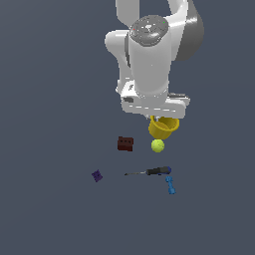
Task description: Pick up a designated object from a clutter of objects.
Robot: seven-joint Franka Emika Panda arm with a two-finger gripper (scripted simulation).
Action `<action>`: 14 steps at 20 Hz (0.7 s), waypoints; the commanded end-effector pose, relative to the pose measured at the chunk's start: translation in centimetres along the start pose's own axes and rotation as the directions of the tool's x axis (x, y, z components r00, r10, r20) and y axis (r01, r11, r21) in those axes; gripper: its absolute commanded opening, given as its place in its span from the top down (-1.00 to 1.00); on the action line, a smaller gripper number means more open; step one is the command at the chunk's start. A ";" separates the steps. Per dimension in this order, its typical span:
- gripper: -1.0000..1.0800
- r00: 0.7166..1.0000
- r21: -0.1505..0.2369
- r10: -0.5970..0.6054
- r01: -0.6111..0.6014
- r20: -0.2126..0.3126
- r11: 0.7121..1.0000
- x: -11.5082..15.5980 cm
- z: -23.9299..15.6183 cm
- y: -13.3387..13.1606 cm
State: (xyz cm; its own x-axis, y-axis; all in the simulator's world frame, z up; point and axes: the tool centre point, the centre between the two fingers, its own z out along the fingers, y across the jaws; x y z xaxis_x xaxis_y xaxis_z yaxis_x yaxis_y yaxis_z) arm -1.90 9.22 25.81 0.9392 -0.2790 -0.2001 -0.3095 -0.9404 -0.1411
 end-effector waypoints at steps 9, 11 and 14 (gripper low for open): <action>1.00 1.000 0.002 -0.001 0.001 -0.001 1.000 -0.8 -10.0 -1.6; 1.00 1.000 0.002 -0.001 0.001 -0.001 1.000 -0.8 -11.3 -1.9; 1.00 1.000 0.003 -0.001 0.001 -0.001 1.000 -0.8 -12.9 -2.2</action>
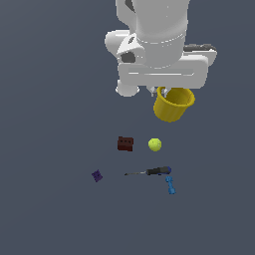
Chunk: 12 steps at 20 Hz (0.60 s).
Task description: Pick up a designated object from a clutter of objects.
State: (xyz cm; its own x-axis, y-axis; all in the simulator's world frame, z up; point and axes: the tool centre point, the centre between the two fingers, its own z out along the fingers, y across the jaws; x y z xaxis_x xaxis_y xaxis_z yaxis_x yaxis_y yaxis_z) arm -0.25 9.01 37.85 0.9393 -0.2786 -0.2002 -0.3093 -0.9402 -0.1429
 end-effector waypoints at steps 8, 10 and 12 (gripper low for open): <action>1.00 1.000 0.002 -0.001 0.001 -0.001 1.000 0.0 -3.0 -0.6; 1.00 1.000 0.002 -0.001 0.001 -0.001 1.000 0.0 -3.0 -0.6; 1.00 1.000 0.002 -0.001 0.001 -0.001 1.000 0.0 -3.0 -0.6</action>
